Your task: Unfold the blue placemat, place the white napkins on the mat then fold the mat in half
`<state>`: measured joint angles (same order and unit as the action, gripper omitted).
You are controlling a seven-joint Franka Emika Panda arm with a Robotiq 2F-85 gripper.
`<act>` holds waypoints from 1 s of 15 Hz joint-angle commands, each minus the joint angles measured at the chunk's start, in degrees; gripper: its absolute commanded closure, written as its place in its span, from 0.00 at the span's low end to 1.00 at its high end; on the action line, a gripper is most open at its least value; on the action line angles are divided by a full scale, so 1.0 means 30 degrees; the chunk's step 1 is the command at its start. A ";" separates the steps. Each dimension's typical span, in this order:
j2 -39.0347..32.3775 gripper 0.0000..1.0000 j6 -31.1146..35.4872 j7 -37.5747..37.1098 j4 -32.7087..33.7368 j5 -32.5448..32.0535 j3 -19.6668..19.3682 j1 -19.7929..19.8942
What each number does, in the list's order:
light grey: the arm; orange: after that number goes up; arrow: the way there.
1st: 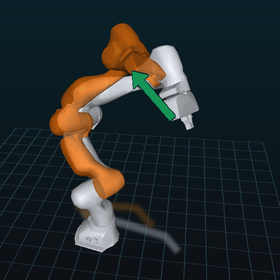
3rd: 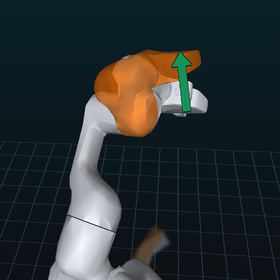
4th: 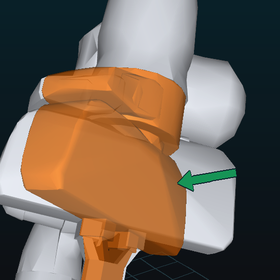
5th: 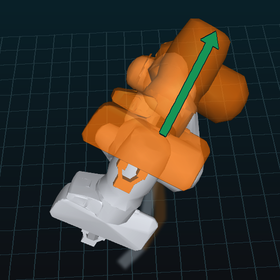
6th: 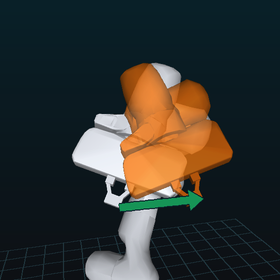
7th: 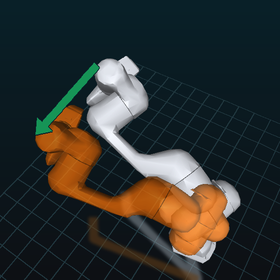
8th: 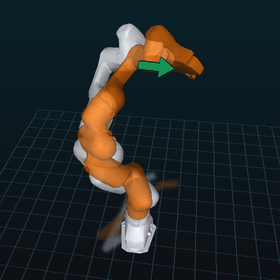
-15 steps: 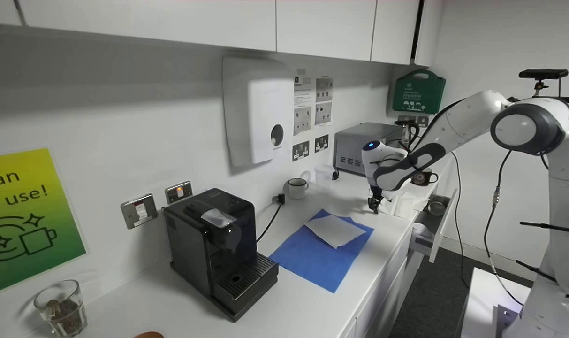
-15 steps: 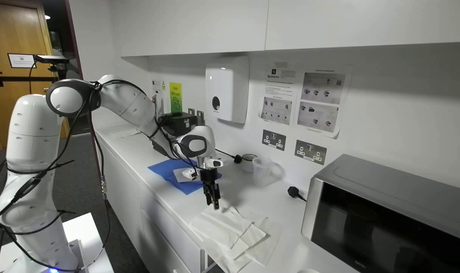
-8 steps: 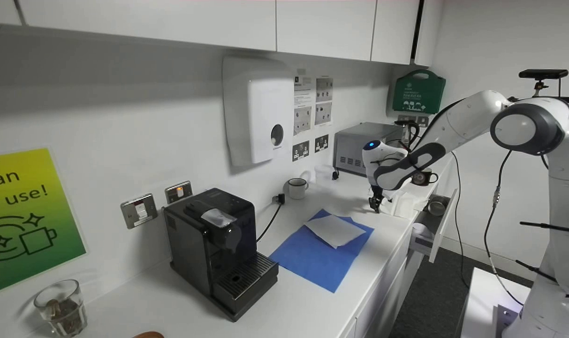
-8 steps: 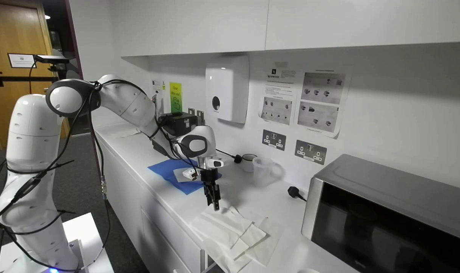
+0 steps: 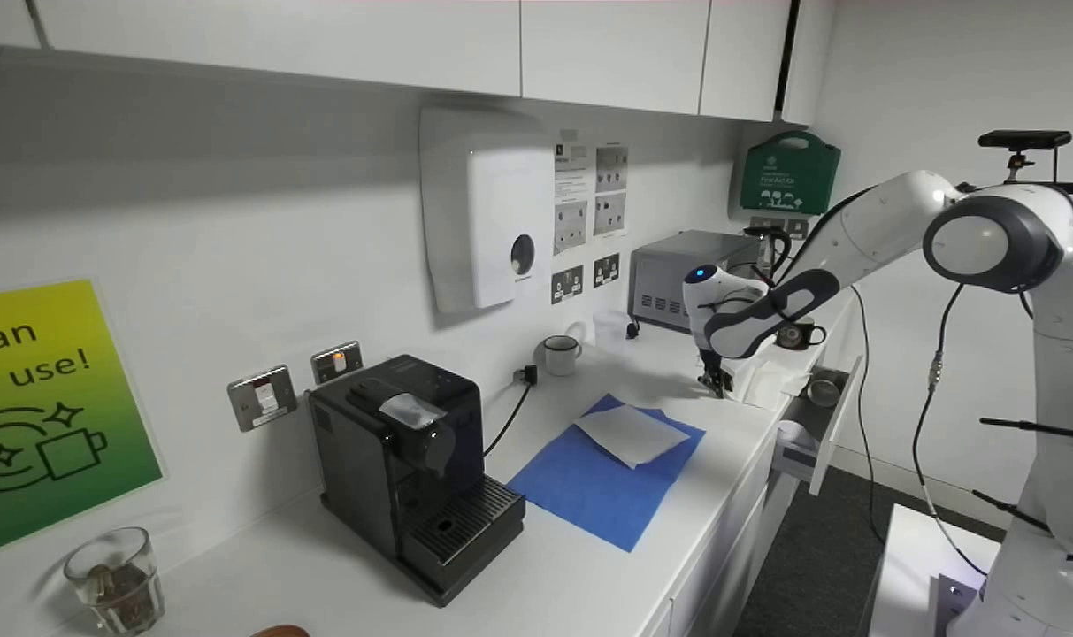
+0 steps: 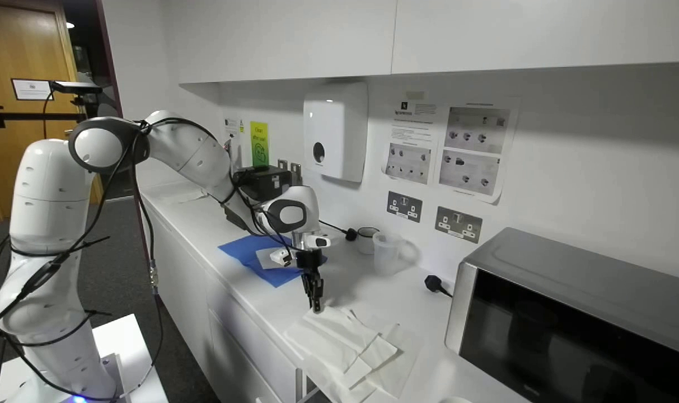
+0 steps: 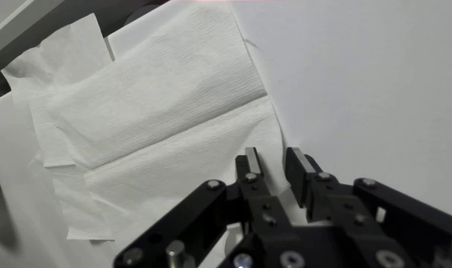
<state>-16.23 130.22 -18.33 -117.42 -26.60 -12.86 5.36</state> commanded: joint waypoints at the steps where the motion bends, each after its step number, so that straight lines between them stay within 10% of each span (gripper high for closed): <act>1: -0.0336 1.00 -0.0648 -0.0106 0.0551 0.0033 -0.0084 -0.0060; 15: 0.1930 1.00 -0.0487 -0.0533 -0.0312 -0.0078 -0.0214 -0.0153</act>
<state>-14.76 129.99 -18.36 -116.36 -26.15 -13.44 5.38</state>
